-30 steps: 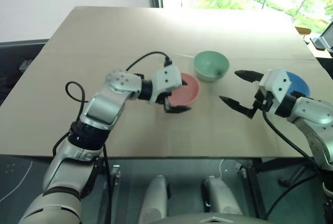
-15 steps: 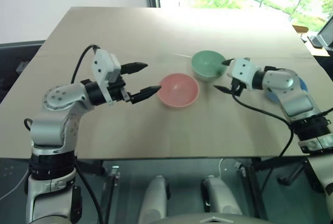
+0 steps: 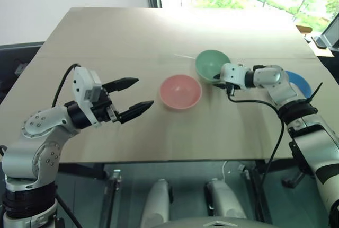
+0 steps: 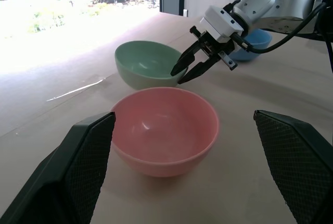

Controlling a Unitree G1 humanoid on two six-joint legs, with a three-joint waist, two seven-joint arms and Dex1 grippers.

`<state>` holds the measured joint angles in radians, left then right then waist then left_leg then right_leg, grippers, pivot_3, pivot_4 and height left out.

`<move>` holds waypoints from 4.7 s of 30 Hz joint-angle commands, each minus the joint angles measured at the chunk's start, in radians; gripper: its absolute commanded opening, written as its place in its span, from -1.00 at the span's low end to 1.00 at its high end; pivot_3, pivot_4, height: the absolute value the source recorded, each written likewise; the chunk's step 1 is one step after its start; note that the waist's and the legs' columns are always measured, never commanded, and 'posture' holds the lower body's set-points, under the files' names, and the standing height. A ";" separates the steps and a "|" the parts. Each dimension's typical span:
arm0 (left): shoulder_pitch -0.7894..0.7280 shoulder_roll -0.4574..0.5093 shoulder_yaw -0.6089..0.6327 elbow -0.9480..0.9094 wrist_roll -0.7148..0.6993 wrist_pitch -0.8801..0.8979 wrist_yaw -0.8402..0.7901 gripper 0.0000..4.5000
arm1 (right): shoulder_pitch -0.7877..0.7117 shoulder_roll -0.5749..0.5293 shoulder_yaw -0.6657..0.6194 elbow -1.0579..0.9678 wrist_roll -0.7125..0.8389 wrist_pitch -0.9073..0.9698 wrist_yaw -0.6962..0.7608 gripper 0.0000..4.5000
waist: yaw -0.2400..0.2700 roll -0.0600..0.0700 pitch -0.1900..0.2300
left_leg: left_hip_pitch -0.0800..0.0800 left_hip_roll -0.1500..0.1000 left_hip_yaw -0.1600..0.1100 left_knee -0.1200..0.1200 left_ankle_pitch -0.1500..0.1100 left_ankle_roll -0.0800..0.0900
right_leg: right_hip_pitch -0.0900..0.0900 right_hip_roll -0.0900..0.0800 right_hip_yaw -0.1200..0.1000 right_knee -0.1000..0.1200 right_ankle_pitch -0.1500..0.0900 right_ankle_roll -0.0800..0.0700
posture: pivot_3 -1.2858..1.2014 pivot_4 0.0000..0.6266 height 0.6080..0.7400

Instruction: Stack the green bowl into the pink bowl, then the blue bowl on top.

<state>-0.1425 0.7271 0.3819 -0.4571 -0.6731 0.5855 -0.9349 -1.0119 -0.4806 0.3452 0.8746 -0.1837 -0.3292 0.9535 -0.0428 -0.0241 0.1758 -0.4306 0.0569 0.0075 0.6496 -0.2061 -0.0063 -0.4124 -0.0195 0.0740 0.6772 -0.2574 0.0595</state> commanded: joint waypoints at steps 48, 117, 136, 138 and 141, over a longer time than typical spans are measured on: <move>-0.279 0.089 -0.256 0.136 -0.099 -0.072 -0.290 1.00 | 0.661 -0.235 -0.577 -1.119 0.309 1.056 -0.273 0.39 | 0.002 0.003 0.001 | 0.000 0.000 0.002 -0.001 0.000 0.000 | -0.001 0.001 0.002 0.000 0.000 0.000 | 0.03 -0.52 1.00; 0.141 0.171 0.136 0.085 -0.155 -0.039 -0.183 1.00 | 0.225 -0.003 -0.196 -1.050 0.639 0.827 0.084 0.42 | 0.003 0.003 0.002 | -0.001 0.001 0.001 -0.002 0.000 0.000 | -0.003 0.000 0.000 0.000 -0.001 -0.001 | 0.03 -0.52 1.00; 0.072 0.178 0.035 0.091 -0.072 -0.011 -0.062 1.00 | 0.800 -0.342 -0.602 -1.175 0.658 0.785 0.051 0.99 | 0.004 0.002 0.002 | 0.000 0.001 0.002 -0.003 0.000 0.000 | -0.002 0.000 0.001 -0.003 -0.001 0.000 | 0.03 -0.52 1.00; 0.066 0.178 0.029 0.097 -0.068 -0.012 -0.068 1.00 | 0.826 -0.352 -0.628 -1.189 0.663 0.778 0.047 0.99 | 0.003 0.002 0.002 | 0.000 0.001 0.003 -0.003 0.000 0.000 | -0.002 0.000 0.002 -0.004 -0.001 0.000 | 0.03 -0.52 1.00; 0.062 0.178 0.019 0.105 -0.059 -0.019 -0.080 1.00 | 0.846 -0.356 -0.666 -1.210 0.674 0.779 0.025 0.99 | 0.002 0.002 0.002 | 0.000 0.001 0.003 -0.003 0.000 0.000 | -0.002 0.000 0.002 -0.003 -0.001 0.000 | 0.03 -0.52 1.00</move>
<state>-0.0736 0.8922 0.3932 -0.3430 -0.7371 0.5823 -1.0023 -0.1667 -0.8209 -0.2688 -0.2925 0.4709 0.4705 0.9916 -0.0408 -0.0218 0.1773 -0.4308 0.0578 0.0102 0.6469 -0.2062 -0.0063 -0.4139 -0.0188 0.0759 0.6738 -0.2582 0.0592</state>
